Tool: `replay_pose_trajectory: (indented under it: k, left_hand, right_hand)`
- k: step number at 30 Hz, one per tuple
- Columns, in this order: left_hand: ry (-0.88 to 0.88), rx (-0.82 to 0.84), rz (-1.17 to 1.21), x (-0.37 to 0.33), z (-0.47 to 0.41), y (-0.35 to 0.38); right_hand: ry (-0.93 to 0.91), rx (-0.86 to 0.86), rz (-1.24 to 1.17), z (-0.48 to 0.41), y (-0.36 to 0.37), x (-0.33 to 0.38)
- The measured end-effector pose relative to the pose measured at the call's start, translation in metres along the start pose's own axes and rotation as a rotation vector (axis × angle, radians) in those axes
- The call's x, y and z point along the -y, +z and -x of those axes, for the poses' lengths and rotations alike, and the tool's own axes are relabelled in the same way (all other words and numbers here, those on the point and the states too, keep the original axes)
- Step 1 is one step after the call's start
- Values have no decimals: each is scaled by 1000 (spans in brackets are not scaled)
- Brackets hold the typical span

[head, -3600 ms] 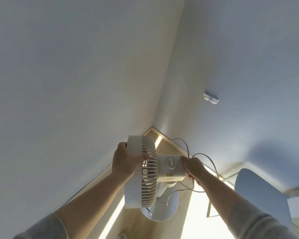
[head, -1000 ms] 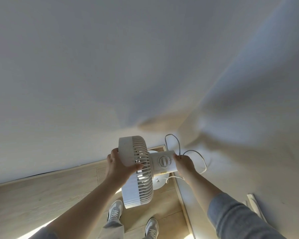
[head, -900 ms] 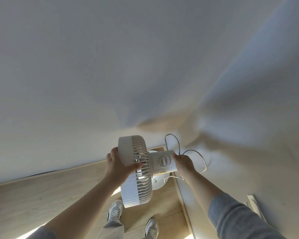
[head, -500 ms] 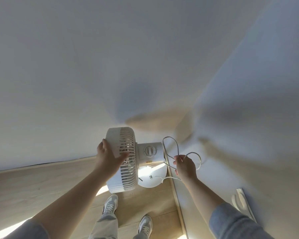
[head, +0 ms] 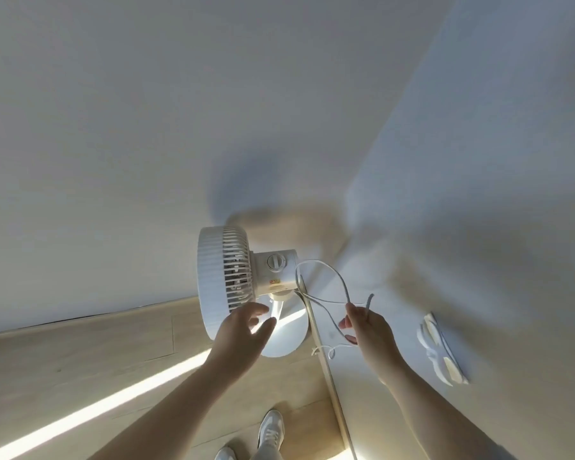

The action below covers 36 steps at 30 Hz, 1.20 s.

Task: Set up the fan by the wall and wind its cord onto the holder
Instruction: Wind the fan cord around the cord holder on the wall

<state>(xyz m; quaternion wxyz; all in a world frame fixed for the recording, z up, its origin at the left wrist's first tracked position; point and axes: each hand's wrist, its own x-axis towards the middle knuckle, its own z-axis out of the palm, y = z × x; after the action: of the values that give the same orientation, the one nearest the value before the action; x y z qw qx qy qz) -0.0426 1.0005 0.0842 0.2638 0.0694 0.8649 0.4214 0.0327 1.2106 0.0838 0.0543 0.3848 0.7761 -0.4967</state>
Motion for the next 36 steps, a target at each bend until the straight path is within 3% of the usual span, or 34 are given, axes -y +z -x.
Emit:
replay_pose_trajectory:
  k: [4, 8, 11, 17, 21, 26, 36]
  left_hand:
    - [-46, 39, 87, 12, 7, 11]
    - [-57, 53, 145, 10, 8, 27]
    - [-160, 31, 216, 4, 0, 44]
    - [-72, 0, 102, 11, -15, 97]
    - [-115, 124, 215, 19, -31, 154]
    - [-129, 215, 286, 41, -52, 211]
    - [-48, 98, 365, 67, -50, 259]
  right_hand:
    - [110, -5, -131, 24, 0, -22]
    - [-2, 13, 150, 33, -8, -43]
    - [-55, 46, 293, 30, -16, -61]
    - [-182, 91, 468, 10, -20, -113]
    - [-272, 73, 556, -4, -14, -159]
    - [-302, 66, 565, -28, -1, -210]
    - [-425, 3, 517, -35, -12, -260]
